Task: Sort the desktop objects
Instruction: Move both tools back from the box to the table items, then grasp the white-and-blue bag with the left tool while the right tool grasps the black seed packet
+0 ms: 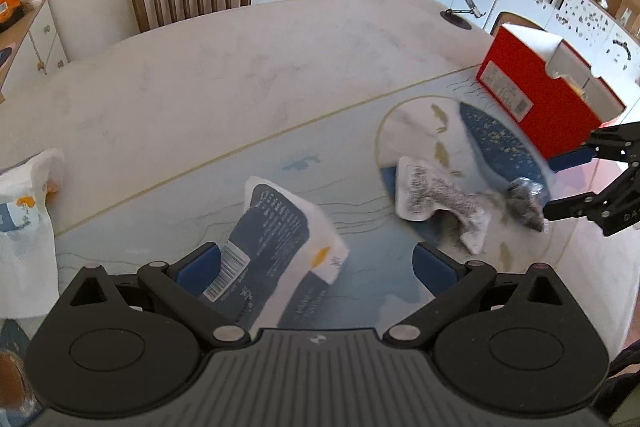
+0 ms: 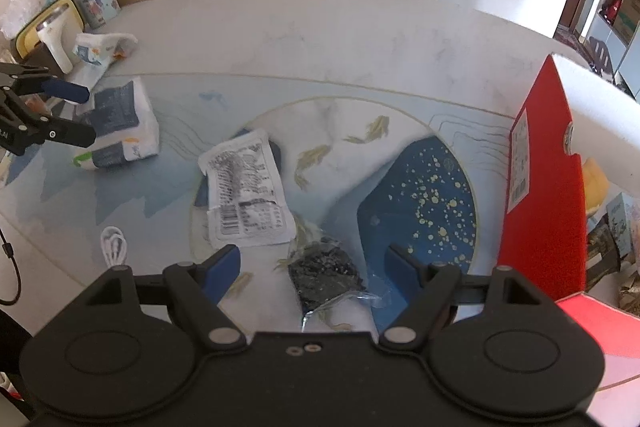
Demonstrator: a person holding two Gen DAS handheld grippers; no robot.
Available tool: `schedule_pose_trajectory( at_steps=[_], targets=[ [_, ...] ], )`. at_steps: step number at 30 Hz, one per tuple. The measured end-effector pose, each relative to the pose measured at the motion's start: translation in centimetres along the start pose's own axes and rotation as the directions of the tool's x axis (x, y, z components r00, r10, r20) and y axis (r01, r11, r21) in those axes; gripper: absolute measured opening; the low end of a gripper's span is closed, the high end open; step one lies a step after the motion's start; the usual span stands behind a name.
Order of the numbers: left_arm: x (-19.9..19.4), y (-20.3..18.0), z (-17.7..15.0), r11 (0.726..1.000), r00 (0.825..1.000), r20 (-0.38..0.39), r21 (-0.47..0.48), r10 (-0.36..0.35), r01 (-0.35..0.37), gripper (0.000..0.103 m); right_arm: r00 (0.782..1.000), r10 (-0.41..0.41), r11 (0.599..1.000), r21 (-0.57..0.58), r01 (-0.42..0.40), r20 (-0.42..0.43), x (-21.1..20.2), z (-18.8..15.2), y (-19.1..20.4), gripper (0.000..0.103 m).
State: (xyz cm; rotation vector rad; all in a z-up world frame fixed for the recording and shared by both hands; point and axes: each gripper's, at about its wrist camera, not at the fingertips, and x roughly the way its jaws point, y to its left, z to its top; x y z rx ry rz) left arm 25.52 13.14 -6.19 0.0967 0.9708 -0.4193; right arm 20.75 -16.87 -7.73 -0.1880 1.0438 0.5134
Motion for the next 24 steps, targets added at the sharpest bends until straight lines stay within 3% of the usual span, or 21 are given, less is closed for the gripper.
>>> schedule_pose_trajectory(
  at_steps=[10,18,24],
  targets=[
    [-0.1,1.0,1.3,0.997,0.999,0.033,0.069,-0.028,0.026,0.103,0.999,0.012,1.000,-0.009,-0.012,-0.047,2.2,0.0,-0.4,0.079],
    [3.0,2.0,0.1,0.992,0.995,-0.076,0.106,-0.059,0.067,0.103,0.997,0.034,0.998,-0.044,-0.037,-0.073,3.2,0.0,-0.2,0.079],
    [4.5,2.3,-1.1,0.995,0.993,-0.108,0.080,-0.053,0.062,0.103,0.995,0.024,0.999,-0.043,-0.028,-0.095,4.1,-0.4,-0.6,0.079]
  ],
)
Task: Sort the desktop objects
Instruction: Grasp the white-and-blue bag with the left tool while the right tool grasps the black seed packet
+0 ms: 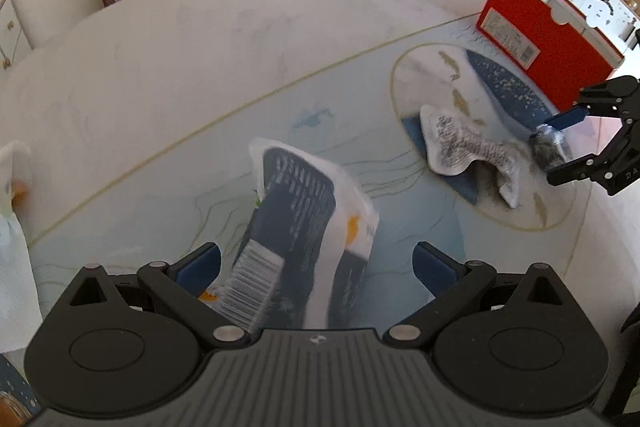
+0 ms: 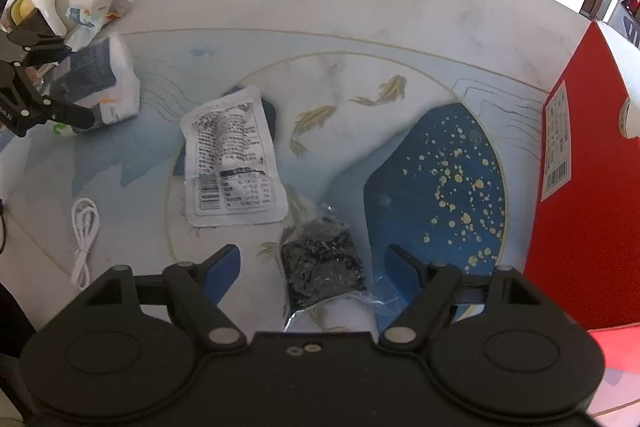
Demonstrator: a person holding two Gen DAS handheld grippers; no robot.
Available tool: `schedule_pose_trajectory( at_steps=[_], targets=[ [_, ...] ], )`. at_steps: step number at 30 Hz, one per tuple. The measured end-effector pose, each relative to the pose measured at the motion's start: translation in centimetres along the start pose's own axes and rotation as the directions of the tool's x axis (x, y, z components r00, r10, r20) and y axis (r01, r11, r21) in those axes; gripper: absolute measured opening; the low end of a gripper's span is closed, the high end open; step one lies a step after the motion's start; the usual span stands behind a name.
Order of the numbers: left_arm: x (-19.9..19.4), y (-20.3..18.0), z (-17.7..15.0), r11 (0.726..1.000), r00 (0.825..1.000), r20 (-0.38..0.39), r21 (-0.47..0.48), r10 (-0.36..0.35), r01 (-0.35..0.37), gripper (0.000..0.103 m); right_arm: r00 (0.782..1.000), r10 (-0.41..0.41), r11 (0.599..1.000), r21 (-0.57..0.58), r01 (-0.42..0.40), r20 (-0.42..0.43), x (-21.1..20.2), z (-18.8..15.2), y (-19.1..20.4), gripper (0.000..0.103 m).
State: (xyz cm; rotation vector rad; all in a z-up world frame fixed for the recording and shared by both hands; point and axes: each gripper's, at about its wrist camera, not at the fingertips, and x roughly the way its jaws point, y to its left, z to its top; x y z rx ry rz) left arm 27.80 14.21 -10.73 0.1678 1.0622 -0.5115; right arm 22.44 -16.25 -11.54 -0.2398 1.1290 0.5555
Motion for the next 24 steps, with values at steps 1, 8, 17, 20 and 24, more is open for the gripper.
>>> schedule_pose_trajectory(
  at_steps=[1,8,17,20,24],
  targets=[
    [0.2,0.1,-0.1,1.000,1.000,-0.002,-0.008,0.003,-0.003,0.103,1.000,-0.004,1.000,-0.003,0.004,-0.003,0.2,0.0,0.0,0.079],
    [0.4,0.5,-0.8,0.998,0.999,0.018,-0.043,0.043,-0.042,0.102,1.000,-0.023,1.000,-0.021,0.023,0.000,0.6,-0.1,0.1,0.077],
    [0.3,0.0,-1.2,0.996,0.997,0.034,-0.057,0.074,-0.072,0.072,0.999,-0.045,0.999,-0.031,0.045,-0.004,0.5,-0.1,0.1,0.073],
    [0.1,-0.2,-1.2,0.995,0.996,0.033,-0.062,0.078,-0.076,0.063,0.998,-0.054,0.998,-0.026,0.054,-0.007,0.3,-0.1,0.2,0.064],
    [-0.3,-0.5,-1.5,0.993,0.996,0.040,-0.082,0.082,-0.079,0.054,0.998,-0.056,0.998,0.003,0.056,-0.008,-0.2,-0.2,-0.1,0.049]
  ],
)
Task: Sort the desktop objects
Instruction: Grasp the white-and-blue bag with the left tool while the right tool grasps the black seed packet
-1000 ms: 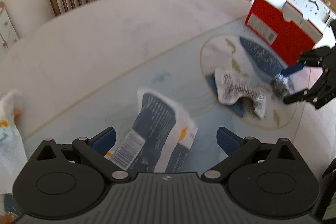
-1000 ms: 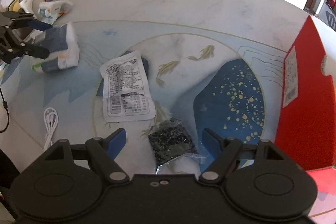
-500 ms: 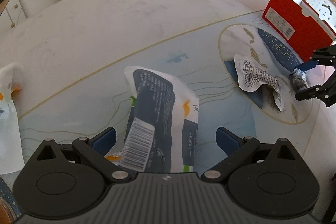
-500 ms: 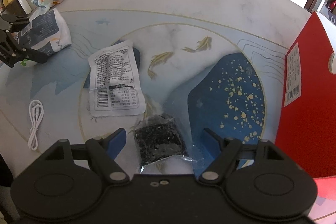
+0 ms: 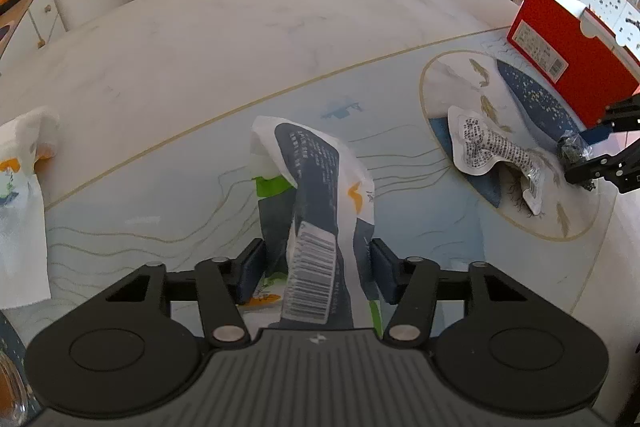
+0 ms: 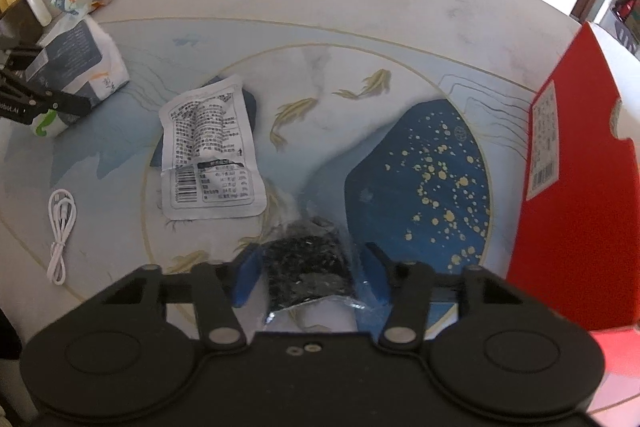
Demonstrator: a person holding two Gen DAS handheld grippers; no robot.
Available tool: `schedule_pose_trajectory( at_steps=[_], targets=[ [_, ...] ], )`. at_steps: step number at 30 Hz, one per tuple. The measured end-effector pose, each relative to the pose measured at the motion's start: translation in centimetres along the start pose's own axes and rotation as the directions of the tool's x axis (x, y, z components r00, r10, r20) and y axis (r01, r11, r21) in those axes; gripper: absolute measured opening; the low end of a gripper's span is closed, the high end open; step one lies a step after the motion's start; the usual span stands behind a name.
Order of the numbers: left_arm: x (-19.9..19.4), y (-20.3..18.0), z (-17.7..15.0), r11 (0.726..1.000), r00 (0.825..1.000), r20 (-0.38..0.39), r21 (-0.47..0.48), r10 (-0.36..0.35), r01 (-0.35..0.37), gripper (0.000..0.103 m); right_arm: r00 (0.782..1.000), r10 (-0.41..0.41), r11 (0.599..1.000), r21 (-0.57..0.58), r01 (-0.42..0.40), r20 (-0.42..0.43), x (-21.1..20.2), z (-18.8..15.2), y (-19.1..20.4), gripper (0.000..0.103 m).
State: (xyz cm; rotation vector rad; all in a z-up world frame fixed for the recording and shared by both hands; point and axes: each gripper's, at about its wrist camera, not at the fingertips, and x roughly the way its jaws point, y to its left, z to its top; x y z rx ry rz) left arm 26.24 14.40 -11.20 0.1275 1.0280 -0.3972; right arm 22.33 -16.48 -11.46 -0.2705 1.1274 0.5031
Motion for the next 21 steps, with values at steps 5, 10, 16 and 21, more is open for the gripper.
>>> schedule_pose_trajectory(
  at_steps=[5,10,16,21],
  targets=[
    [-0.8,-0.6,-0.2,1.000,1.000,0.007,-0.020,-0.010,0.010,0.047,1.000,-0.017,1.000,0.024,0.016,0.013,-0.8,-0.3,-0.2,0.039],
    [-1.7,-1.6,-0.1,0.999,1.000,0.018,-0.033,-0.021,0.021,0.046,0.999,-0.018,0.998,0.067,0.016,0.033,-1.8,-0.6,-0.6,0.035],
    [-3.4,-3.5,0.2,0.999,0.999,0.026,-0.030,-0.023,0.023,0.046,0.997,-0.021,0.996,0.086,0.015,0.069,-3.8,-1.1,-0.5,0.034],
    [-4.9,-5.3,0.3,0.999,0.999,0.032,-0.019,-0.033,0.034,0.046,0.995,-0.008,0.995,0.101,-0.002,0.099,-5.5,-1.5,-0.4,0.034]
  ],
)
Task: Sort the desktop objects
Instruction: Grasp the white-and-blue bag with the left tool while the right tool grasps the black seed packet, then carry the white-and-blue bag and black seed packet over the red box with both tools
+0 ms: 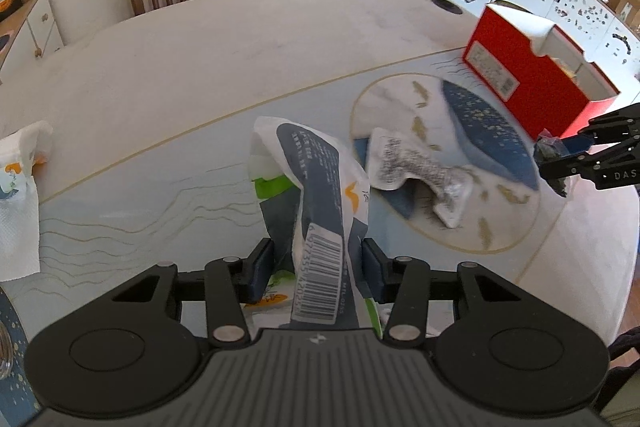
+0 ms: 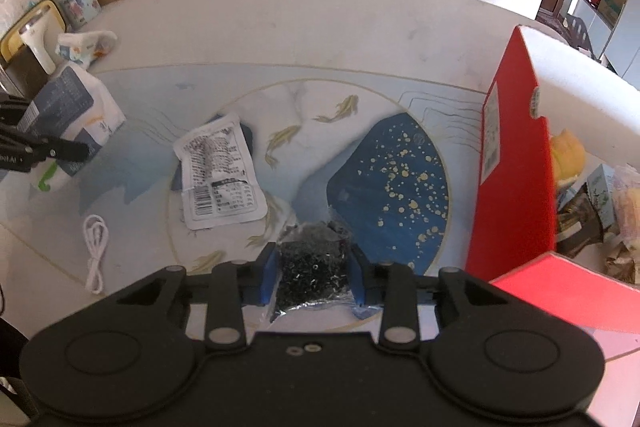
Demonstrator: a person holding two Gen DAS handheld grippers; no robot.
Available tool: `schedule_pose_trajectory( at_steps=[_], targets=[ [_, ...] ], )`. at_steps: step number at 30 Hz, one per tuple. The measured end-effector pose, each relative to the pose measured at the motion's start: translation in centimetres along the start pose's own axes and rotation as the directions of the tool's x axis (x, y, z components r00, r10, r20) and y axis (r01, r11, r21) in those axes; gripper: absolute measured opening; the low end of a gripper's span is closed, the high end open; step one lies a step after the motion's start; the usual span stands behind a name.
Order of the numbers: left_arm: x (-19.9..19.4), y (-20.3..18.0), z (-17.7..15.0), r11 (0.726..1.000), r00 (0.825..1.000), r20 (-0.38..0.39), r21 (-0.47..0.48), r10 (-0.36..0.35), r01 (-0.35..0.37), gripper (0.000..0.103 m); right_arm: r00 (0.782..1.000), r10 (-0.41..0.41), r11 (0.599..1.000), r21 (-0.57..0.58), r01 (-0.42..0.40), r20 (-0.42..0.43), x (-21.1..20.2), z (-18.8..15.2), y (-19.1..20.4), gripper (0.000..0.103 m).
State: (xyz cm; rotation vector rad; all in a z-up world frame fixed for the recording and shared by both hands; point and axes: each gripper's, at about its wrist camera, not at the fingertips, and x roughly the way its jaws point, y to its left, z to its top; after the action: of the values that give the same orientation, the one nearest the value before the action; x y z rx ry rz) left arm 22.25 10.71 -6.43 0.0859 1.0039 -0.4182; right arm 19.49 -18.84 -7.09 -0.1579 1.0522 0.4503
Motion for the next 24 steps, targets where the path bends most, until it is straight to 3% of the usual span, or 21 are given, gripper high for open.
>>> schedule_pose_trajectory(
  at_steps=[24],
  targets=[
    [-3.0,-12.1,3.6,0.988,0.995,0.029,0.125,-0.095,0.090,0.046,0.992,0.023,0.999,0.037,-0.028,0.125,-9.0,-2.1,-2.5,0.035]
  ],
)
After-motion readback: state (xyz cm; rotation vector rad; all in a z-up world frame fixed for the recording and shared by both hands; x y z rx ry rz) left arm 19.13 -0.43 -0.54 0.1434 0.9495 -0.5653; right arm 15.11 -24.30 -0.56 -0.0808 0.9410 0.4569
